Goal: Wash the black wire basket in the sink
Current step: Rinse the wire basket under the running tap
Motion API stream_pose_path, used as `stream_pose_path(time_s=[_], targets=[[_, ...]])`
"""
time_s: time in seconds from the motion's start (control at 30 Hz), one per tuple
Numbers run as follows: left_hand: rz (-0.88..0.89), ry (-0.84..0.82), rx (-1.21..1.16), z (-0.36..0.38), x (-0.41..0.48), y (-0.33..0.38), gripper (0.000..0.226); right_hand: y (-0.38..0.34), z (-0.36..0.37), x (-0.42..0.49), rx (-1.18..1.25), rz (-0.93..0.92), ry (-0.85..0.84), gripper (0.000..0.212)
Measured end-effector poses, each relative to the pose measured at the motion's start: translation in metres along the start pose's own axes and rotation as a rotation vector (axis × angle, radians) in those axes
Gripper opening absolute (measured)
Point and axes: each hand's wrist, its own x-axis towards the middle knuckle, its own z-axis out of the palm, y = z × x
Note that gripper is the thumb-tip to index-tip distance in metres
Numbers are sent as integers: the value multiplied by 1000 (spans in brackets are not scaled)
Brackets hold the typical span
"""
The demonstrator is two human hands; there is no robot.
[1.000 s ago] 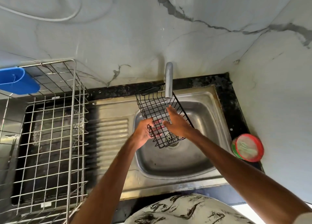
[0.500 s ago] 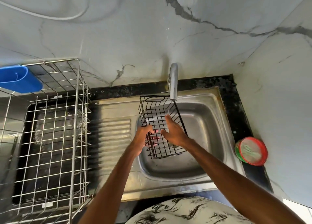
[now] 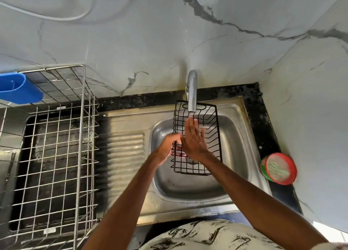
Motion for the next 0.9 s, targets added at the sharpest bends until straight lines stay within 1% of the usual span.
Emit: stream_pose_path(time_s=[0.07, 0.1, 0.13, 0.2, 0.23, 0.27, 0.3, 0.37, 0.4, 0.43, 0.47, 0.5, 0.53, 0.57, 0.6, 0.67, 0.7, 0.73, 0.77, 0.83, 0.87, 0.9], targets=[[-15, 35, -7, -2, -6, 1, 80, 6, 2, -4, -47, -193, -63, 73], [-25, 52, -28, -4, -7, 1, 82, 12, 3, -1, -45, -228, -59, 70], [-28, 42, -50, -6, -6, -1, 85, 16, 2, 3, -16, -185, -29, 69], [-31, 27, -40, -4, -4, -1, 84, 18, -1, 12, 69, 33, 46, 73], [-33, 21, -36, -3, -7, 3, 83, 12, -1, 16, 82, 111, 57, 75], [-36, 14, -30, -1, -9, 6, 84, 3, -2, 18, 49, 126, 60, 77], [-32, 10, -29, 2, -4, 3, 85, -3, -3, 17, -13, 67, 53, 80], [-21, 23, -53, 7, -10, 12, 89, -7, -3, 13, -150, -142, 9, 87], [-28, 21, -79, 8, -16, 21, 86, -2, -6, 13, -188, -199, 4, 81], [-24, 16, -107, 14, -29, 38, 73, 4, -9, 14, -204, -203, 22, 73], [-38, -1, -126, 17, -32, 45, 54, 9, -13, 16, -171, -142, 59, 69], [-39, -6, -142, 20, -34, 48, 32, 11, -15, 18, -136, -50, 100, 69], [-33, 9, -156, 23, -33, 50, 14, 9, -15, 19, -113, 35, 127, 69], [-20, 31, -155, 24, -32, 53, 6, 3, -13, 19, -120, 74, 139, 69], [5, 31, -153, 22, -28, 53, 8, -3, -9, 17, -141, 60, 145, 71], [26, 17, -148, 14, -21, 47, 25, -9, -3, 11, -169, -57, 123, 81], [35, 24, -148, 9, -16, 43, 30, -7, -2, 9, -157, -98, 123, 79], [43, 39, -139, 7, -16, 42, 35, -3, -2, 9, -131, -81, 143, 74], [46, 56, -136, 7, -19, 46, 45, 1, -3, 10, -90, -8, 173, 70], [45, 65, -150, 6, -22, 50, 64, 4, -3, 13, -36, 141, 227, 70], [44, 67, -143, 6, -22, 50, 69, 0, -2, 12, -51, 140, 236, 70], [49, 75, -121, 5, -21, 49, 70, -4, 0, 9, -85, 76, 235, 70]])
